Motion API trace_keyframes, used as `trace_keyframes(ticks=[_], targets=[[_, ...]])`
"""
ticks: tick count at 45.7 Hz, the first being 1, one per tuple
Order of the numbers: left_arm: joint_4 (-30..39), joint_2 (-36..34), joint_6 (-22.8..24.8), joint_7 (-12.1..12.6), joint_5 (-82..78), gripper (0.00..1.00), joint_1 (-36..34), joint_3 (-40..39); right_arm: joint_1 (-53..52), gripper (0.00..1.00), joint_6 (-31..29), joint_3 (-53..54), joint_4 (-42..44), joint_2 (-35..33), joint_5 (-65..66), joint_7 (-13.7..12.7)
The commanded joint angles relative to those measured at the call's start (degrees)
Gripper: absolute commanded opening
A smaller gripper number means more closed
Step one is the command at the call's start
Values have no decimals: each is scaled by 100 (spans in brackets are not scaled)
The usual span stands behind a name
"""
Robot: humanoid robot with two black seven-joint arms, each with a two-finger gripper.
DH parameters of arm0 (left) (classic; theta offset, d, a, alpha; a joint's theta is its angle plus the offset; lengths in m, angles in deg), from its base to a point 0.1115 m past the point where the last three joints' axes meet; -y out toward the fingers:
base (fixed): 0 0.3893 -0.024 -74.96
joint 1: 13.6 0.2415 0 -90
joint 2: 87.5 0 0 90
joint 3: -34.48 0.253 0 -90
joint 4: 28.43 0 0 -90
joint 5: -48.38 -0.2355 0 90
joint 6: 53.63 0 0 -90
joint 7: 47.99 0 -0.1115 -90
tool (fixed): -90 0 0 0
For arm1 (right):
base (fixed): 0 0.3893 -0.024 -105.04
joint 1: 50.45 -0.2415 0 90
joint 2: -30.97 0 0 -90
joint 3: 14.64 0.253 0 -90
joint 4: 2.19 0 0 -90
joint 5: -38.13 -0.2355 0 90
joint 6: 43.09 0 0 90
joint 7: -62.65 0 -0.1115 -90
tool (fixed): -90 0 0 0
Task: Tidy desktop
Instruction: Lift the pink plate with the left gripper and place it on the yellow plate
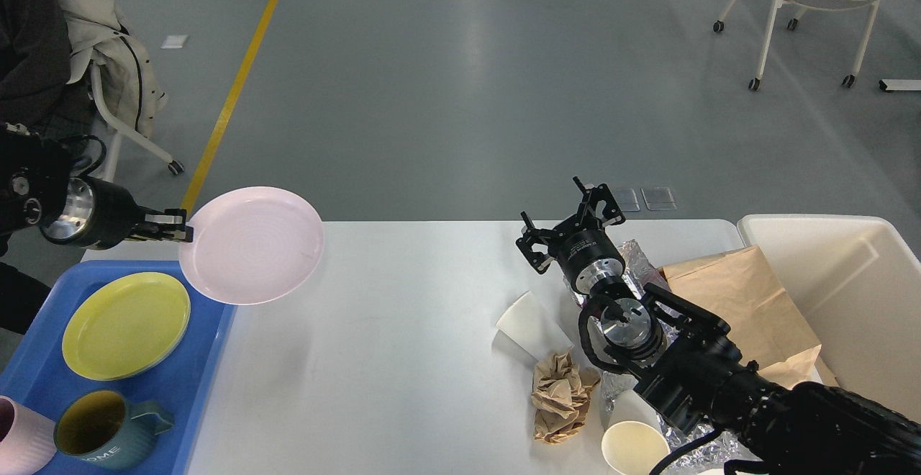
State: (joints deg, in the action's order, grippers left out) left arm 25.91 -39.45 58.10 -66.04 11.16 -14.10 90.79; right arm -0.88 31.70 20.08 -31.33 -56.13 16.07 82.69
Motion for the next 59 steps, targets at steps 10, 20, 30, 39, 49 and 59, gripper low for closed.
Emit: trace_keyframes(ticks=[10, 20, 30, 39, 49, 59], targets=[[-1336, -560, -204, -760, -787, 0, 981, 11, 0, 100, 0, -1, 4, 0, 0, 0], [-2637, -498, -459, -1262, -787, 0, 2238, 20, 0, 100, 0, -1, 4, 0, 0, 0], [-3315, -332, -635, -1350, -682, 0, 2924, -76, 0, 100, 0, -1, 4, 0, 0, 0], [-3763, -50, -644, -1165, -436, 0, 3373, -428, 0, 100, 0, -1, 4, 0, 0, 0], [-3939, 117, -662, -1016, -409, 0, 3557, -498, 0, 100, 0, -1, 4, 0, 0, 0], [-4001, 284, -767, -761, -304, 0, 3803, -656, 0, 100, 0, -1, 4, 0, 0, 0]])
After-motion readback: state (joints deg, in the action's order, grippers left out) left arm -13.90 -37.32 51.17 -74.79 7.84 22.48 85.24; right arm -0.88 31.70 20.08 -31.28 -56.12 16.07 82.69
